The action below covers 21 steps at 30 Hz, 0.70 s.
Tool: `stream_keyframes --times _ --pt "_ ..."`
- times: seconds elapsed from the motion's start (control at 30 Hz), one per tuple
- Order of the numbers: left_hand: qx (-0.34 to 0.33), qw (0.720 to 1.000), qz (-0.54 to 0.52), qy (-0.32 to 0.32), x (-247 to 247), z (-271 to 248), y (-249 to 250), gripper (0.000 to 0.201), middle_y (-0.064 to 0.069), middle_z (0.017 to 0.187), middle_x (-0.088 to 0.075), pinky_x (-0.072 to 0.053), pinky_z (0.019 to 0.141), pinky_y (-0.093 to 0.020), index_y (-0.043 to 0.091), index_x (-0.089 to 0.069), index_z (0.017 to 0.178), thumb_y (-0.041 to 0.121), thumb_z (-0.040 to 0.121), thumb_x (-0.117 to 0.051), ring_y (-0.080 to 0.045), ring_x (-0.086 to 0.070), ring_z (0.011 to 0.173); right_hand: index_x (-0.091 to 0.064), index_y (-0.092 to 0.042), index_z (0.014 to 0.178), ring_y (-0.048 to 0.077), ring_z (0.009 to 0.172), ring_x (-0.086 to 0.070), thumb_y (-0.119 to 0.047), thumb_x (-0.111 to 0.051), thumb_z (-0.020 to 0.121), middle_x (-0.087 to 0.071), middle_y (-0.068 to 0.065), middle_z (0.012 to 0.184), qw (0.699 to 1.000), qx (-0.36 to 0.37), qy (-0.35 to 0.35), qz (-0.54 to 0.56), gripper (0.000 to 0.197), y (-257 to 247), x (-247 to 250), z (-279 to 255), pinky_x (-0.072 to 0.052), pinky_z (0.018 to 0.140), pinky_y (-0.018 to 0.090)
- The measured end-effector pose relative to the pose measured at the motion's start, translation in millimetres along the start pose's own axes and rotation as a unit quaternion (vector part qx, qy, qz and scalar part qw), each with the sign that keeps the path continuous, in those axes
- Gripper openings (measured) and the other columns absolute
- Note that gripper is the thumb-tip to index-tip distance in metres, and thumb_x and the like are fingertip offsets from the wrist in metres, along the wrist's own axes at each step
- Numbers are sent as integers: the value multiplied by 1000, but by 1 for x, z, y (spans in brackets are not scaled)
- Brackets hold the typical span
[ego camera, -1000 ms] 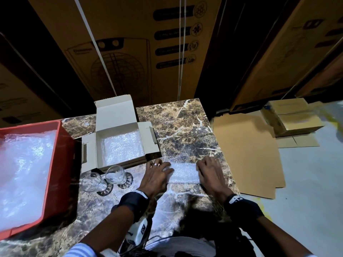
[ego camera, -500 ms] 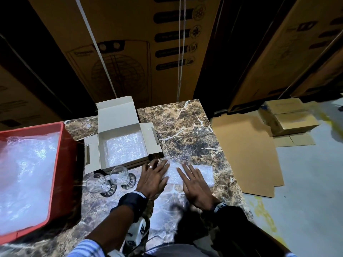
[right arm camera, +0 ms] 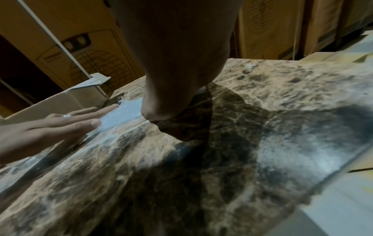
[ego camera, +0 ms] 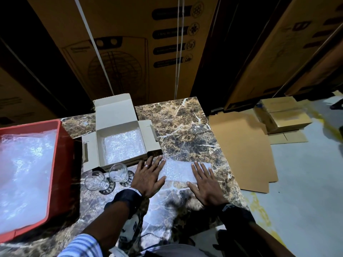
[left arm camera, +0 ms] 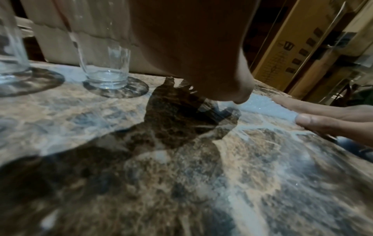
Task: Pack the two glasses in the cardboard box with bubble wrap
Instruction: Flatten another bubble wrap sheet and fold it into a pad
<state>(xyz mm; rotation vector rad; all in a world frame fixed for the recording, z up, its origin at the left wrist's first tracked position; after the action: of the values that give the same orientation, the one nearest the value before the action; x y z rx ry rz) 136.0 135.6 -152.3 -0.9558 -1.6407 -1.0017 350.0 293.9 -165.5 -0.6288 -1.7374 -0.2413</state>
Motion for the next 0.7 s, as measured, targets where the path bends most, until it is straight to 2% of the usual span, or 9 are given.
stream_keyframes --times 0.1,0.2,0.3,0.4,0.47,0.53,0.6,0.7 --pt "1 1000 0 -4 0 0 0 71 6 171 -11 -6 115 -55 30 -15 165 64 103 -23 -32 -19 157 7 -26 163 10 154 20 -76 -7 96 16 -10 168 1000 -6 -4 21 85 11 2 -6 4 128 42" --pt "3 1000 -4 -4 -2 -1 2 71 5 172 -7 -8 118 -58 29 -10 165 61 103 -22 -32 -13 158 5 -27 164 6 154 20 -69 -18 101 13 -11 170 998 12 -6 60 78 19 3 -6 -1 128 44" --pt "10 1000 6 -23 -3 0 7 71 1 173 2 -5 121 -59 27 -5 165 58 104 -19 -31 -2 159 0 -26 164 8 155 14 -64 -24 103 7 -9 171 997 24 -6 70 76 23 6 -5 -4 128 47" --pt "24 1000 0 -13 3 3 14 73 -8 172 0 -12 121 -62 20 -13 165 54 100 -23 -36 -7 158 -11 -23 164 18 158 -4 -61 -28 103 -9 0 171 999 37 2 39 74 21 11 -2 -5 127 51" --pt "20 1000 3 6 9 5 20 73 -13 172 -6 -22 118 -62 19 -21 163 46 98 -42 -38 -16 154 -28 -22 159 27 152 -24 -57 -36 102 -29 10 165 998 51 28 10 69 18 18 -2 -12 126 55" --pt "2 1000 17 21 12 8 26 77 -17 168 -22 -33 112 -60 23 -33 157 38 89 -64 -39 -30 146 -44 -23 146 31 137 -42 -52 -45 100 -45 14 150 995 73 68 -28 54 14 24 -4 -30 118 59" --pt "-21 999 28 32 12 11 33 65 -16 158 -38 -35 107 -55 26 -50 141 32 81 -74 -40 -42 138 -50 -25 132 26 116 -49 -42 -52 100 -49 10 132 988 107 103 -37 37 8 26 -7 -45 101 51" --pt "-95 992 56 67 13 13 41 36 -8 131 -55 -30 99 -48 25 -63 109 31 76 -78 -35 -49 127 -51 -25 123 18 94 -49 -23 -62 96 -51 3 117 982 150 104 -36 30 -3 25 -9 -48 81 35"
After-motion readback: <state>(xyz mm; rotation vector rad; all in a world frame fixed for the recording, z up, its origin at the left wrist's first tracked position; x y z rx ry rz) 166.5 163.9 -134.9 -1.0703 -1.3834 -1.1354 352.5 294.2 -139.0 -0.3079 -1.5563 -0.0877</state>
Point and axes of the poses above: each hand's wrist, its own z-axis towards the middle knuckle, its own x-axis out of the back of the hand, y = z × x, the point moved 4 cm from there along z, towards the middle knuckle
